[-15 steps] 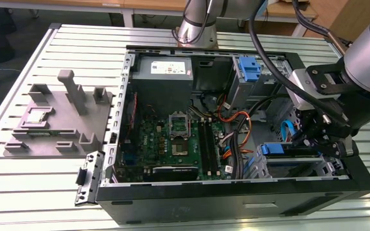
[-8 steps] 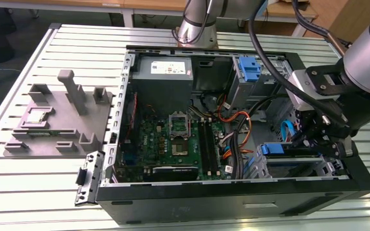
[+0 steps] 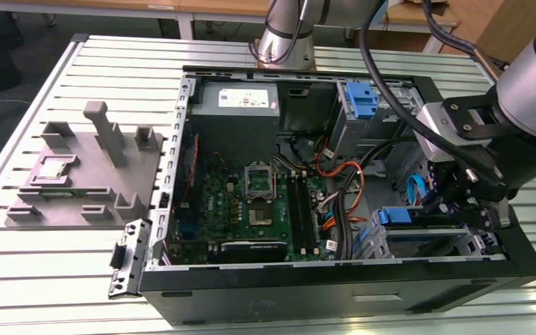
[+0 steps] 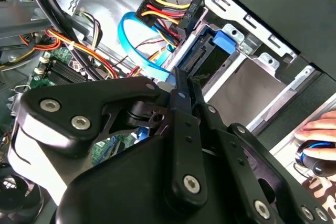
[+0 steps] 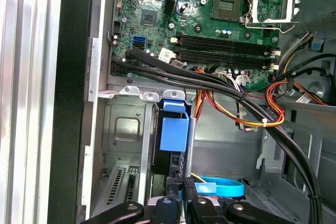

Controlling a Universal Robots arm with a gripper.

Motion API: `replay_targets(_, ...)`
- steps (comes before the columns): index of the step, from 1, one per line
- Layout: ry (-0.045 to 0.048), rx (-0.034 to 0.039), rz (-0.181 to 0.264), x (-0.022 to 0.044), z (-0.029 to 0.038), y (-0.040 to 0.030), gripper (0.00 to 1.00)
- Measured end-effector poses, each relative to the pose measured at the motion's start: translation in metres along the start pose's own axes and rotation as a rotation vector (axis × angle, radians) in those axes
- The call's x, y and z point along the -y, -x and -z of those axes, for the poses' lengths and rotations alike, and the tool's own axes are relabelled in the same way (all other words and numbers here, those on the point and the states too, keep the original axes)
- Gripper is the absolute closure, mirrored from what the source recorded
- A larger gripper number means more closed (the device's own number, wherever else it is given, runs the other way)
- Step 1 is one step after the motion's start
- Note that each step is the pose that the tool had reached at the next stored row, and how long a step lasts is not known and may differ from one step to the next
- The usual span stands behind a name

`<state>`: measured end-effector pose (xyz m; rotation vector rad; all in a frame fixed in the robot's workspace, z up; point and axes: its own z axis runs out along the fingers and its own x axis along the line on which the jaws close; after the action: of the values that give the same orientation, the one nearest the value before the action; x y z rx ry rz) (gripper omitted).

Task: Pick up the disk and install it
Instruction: 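Insert the first disk wire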

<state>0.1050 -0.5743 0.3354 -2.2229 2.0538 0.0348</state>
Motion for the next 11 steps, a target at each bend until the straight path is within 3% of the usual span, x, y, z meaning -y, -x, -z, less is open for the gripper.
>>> replay_targets(11, 0.0, 0.0001, 0.0, -0.0003, -0.004, -0.0004, 0.84)
